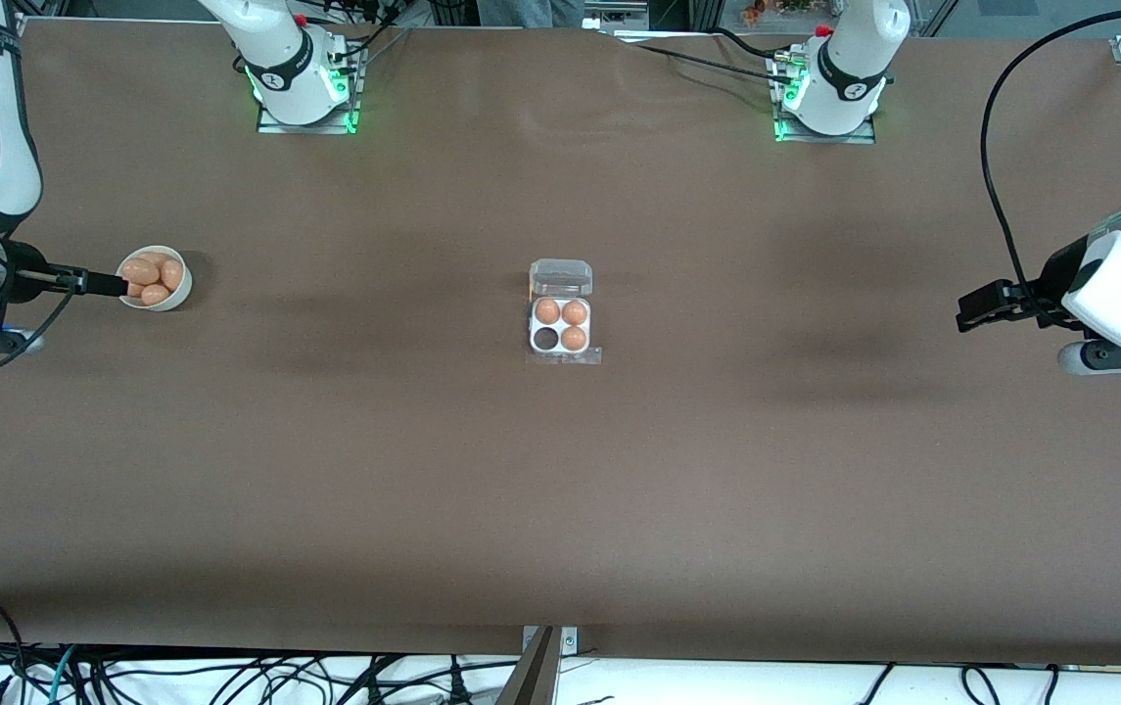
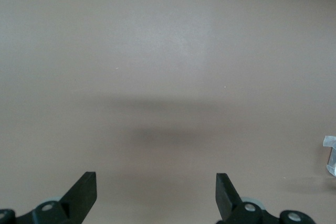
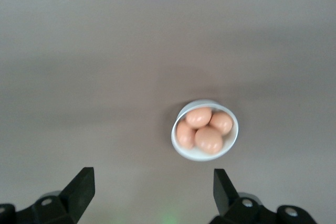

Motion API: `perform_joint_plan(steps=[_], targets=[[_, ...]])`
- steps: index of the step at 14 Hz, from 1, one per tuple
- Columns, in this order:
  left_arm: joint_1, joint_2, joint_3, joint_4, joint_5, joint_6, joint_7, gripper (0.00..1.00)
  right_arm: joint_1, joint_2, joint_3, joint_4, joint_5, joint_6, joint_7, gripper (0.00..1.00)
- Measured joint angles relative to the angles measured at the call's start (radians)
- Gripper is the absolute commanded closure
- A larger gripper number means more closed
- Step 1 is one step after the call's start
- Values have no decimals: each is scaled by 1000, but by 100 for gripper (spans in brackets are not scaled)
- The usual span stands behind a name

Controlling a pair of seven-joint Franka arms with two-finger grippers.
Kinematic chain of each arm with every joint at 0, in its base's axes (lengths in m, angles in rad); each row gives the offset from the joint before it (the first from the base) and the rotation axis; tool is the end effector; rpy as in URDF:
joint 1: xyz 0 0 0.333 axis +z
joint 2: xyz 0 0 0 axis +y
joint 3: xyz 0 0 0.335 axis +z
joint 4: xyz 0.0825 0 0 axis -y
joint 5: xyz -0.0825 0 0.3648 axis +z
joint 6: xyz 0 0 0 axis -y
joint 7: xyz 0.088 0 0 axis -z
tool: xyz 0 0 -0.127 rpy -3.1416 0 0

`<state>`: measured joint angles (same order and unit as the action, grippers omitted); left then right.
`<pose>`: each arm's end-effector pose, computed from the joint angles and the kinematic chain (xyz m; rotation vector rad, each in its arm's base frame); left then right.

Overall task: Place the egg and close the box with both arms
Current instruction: 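Move the right gripper over the white bowl of eggs, then lower the right gripper, grasp one brown egg, and lift it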

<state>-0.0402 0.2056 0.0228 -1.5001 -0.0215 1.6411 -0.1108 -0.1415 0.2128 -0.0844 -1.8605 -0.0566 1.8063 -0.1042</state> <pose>0.6012 -0.0143 0.5444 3.1238 0.1489 -0.1024 0.5471 -0.1295 0.3946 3.0822 -0.1567 -0.4261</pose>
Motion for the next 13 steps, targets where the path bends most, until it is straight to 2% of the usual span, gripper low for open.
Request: perform_joint_plan(steps=[3, 6, 9, 13], targets=[[0, 0, 0, 0, 0, -2, 0, 0, -1, -20, -80, -170, 0, 215, -89, 0], [0, 0, 0, 0, 0, -3, 0, 0, -2, -39, -118, -307, 1, 352, -164, 0], [0, 0, 0, 0, 0, -3, 0, 0, -2, -40, -127, -367, 1, 380, -208, 0], [0, 0, 0, 0, 0, -3, 0, 0, -2, -13, -158, -384, 1, 404, -310, 0]])
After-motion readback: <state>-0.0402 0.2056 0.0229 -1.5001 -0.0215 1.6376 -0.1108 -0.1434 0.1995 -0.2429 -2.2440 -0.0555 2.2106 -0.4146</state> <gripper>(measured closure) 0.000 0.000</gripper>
